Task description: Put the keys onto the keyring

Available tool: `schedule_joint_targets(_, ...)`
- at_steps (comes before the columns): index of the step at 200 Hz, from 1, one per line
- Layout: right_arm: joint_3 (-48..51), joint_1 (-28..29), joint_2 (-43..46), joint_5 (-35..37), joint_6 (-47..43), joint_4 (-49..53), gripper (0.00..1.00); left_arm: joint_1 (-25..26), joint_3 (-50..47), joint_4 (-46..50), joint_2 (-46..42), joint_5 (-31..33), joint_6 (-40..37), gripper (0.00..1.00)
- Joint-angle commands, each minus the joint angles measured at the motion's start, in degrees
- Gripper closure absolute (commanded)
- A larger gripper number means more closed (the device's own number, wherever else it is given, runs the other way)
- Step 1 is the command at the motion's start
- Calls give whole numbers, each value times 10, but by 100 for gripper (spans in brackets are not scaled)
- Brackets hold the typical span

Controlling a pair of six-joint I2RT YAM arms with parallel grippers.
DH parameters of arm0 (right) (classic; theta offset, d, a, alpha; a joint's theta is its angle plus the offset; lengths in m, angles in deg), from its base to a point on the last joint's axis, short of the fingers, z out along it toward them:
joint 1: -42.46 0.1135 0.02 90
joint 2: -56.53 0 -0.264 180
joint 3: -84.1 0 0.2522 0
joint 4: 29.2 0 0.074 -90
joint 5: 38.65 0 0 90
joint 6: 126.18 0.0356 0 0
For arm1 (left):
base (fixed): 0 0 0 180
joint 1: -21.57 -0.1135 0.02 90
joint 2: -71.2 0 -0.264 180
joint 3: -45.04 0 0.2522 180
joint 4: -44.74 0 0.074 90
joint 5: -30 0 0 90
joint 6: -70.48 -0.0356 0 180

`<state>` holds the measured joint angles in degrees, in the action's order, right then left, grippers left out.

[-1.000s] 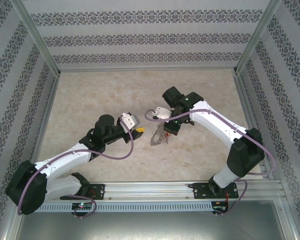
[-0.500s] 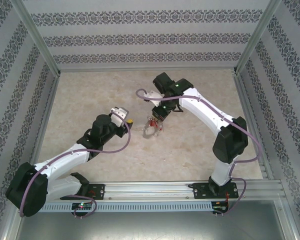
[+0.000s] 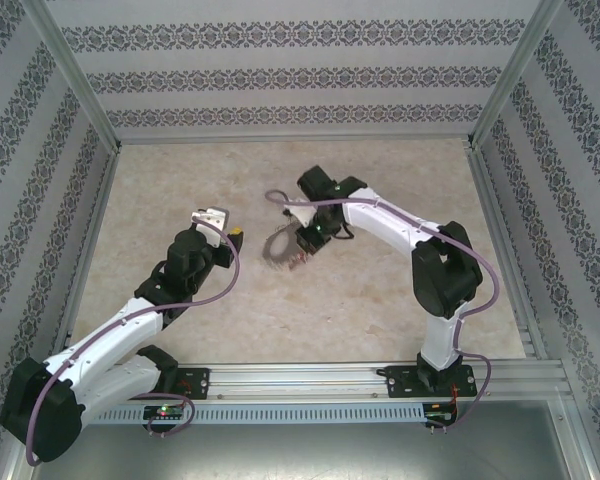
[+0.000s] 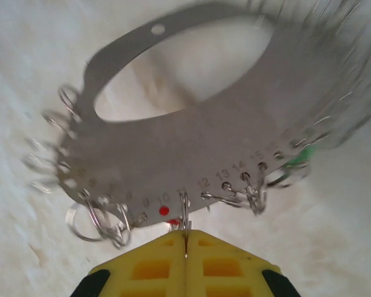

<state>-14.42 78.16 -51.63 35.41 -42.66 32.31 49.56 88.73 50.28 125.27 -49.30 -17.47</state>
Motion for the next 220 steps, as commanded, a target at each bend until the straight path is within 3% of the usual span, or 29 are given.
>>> schedule_joint_targets(1, 63, 8, 19, -22, 41, -57, 100, -6, 16, 23, 2, 14, 23, 38)
schedule_joint_targets(51, 159, 10, 56, -9, 65, -80, 100, -6, 29, 27, 24, 4, 26, 37)
schedule_joint_targets(70, 175, 10, 83, 9, 73, -79, 88, -6, 30, 25, 32, 2, 26, 36)
schedule_joint_targets(84, 199, 8, 129, 21, 83, -92, 98, -6, 33, 29, 34, 2, 26, 36)
schedule_joint_targets(106, 245, -11, 210, 12, 91, -116, 72, -8, 32, 30, 37, 6, 26, 36)
schedule_joint_targets(118, 255, -26, 233, 37, 100, -107, 71, -10, 32, 30, 42, 5, 31, 34)
schedule_joint_targets(128, 261, -49, 239, 34, 119, -101, 65, -15, 31, 30, 47, -5, 41, 33)
schedule_joint_targets(144, 272, -86, 245, 11, 149, -104, 69, -21, 35, 33, 58, -32, 49, 31)
schedule_joint_targets(167, 288, -120, 261, 26, 199, -129, 65, -31, 55, 63, 85, -46, 69, 28)
schedule_joint_targets(187, 287, -146, 251, -23, 225, -150, 63, -49, 62, 64, 107, -94, 93, 25)
schedule_joint_targets(220, 269, -146, 184, -140, 254, -226, 59, -82, 85, 49, 181, -239, 165, 23)
